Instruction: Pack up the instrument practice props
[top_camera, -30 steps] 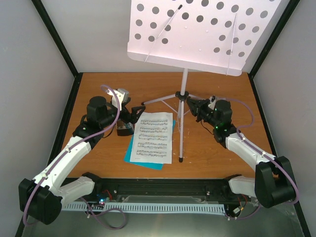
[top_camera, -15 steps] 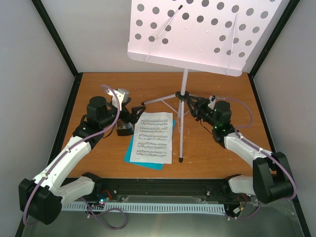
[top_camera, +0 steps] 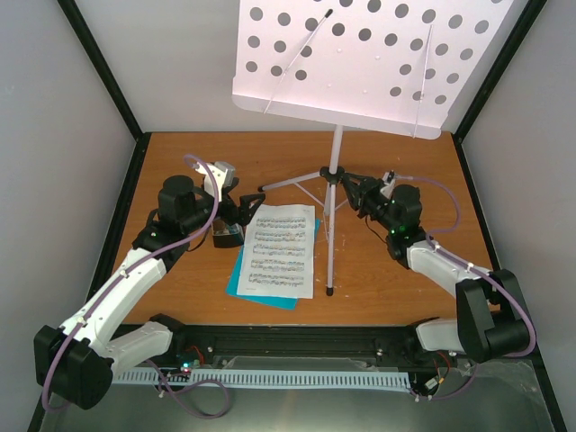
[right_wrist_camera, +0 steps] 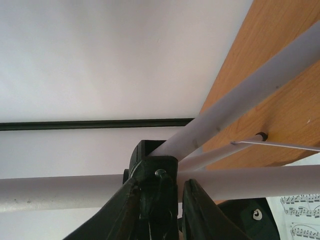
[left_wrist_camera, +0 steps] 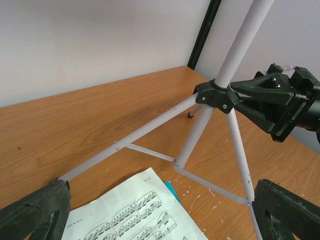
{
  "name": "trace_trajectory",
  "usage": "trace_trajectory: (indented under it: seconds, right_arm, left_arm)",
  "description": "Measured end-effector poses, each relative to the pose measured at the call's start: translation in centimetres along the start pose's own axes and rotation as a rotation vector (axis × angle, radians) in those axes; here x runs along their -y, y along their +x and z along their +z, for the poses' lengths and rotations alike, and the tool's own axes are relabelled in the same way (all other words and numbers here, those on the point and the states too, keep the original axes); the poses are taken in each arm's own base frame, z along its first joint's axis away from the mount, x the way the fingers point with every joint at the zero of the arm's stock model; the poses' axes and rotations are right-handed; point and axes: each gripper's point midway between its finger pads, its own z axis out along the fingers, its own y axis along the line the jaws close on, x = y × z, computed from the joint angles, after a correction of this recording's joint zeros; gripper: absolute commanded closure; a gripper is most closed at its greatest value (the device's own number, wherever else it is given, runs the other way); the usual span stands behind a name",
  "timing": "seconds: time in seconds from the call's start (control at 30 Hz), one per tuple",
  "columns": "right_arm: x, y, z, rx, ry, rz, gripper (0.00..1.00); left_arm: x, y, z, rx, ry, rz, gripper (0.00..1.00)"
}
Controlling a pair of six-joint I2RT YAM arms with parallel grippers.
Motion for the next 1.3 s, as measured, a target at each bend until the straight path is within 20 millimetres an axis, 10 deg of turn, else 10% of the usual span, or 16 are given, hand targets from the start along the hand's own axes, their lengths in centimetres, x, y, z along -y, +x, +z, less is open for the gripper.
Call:
trace_trajectory:
  seconds: [0.53, 1.1, 1.3]
  right_arm:
    - [-0.3, -0.2, -0.6, 0.019, -0.036, -0.200, 0.97]
    - [-0.7, 0.6, -3.5, 0.082, -0.002, -1.309, 0.95]
    - [-0.8, 0.5, -3.8, 0.098, 0.026, -1.588, 0.75]
  left_arm:
    - [0.1, 0.0, 0.0, -0.001, 0.005, 0.000, 0.01]
    - [-0.1, 0.5, 0.5, -0.019, 0.008, -0.008, 0.01]
    - [-0.3, 0.8, 0.7, -0.029, 0.005, -0.012, 0.01]
